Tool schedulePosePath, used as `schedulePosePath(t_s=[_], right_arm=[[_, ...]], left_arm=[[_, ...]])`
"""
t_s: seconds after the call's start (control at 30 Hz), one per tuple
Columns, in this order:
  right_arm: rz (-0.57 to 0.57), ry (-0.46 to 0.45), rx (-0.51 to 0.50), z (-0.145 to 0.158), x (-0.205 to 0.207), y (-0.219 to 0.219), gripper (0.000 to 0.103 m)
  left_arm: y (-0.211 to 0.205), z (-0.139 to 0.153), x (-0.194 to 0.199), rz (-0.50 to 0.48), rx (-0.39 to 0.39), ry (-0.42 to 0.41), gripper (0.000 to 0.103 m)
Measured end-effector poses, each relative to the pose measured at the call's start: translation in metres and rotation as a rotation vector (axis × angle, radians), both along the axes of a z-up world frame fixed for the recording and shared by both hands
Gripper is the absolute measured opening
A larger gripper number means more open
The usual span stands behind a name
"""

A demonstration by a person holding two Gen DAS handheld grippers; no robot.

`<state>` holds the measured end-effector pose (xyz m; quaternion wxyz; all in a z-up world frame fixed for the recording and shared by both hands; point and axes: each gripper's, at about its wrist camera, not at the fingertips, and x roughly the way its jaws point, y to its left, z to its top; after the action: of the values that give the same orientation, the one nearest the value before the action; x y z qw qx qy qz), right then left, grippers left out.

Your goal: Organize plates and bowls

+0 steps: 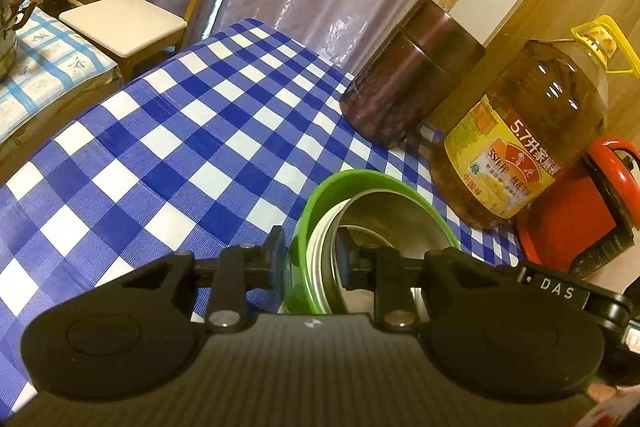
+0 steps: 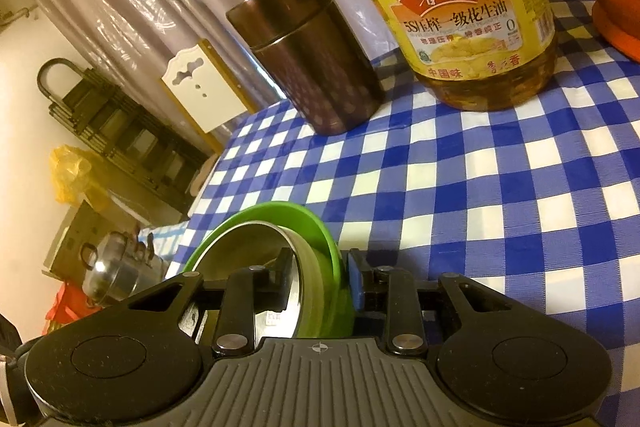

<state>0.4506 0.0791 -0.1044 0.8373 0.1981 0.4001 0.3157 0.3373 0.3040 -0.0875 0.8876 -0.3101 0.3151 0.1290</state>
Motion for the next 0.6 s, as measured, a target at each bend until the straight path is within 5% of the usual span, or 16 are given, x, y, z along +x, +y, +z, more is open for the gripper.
schedulePosePath(t_s=[0.6], right_arm=[[0.038, 0.061, -0.053, -0.002, 0.012, 0.009, 0.028]], left_arm=[[-0.001, -0.002, 0.008, -0.005, 0.01, 0.021, 0.023]])
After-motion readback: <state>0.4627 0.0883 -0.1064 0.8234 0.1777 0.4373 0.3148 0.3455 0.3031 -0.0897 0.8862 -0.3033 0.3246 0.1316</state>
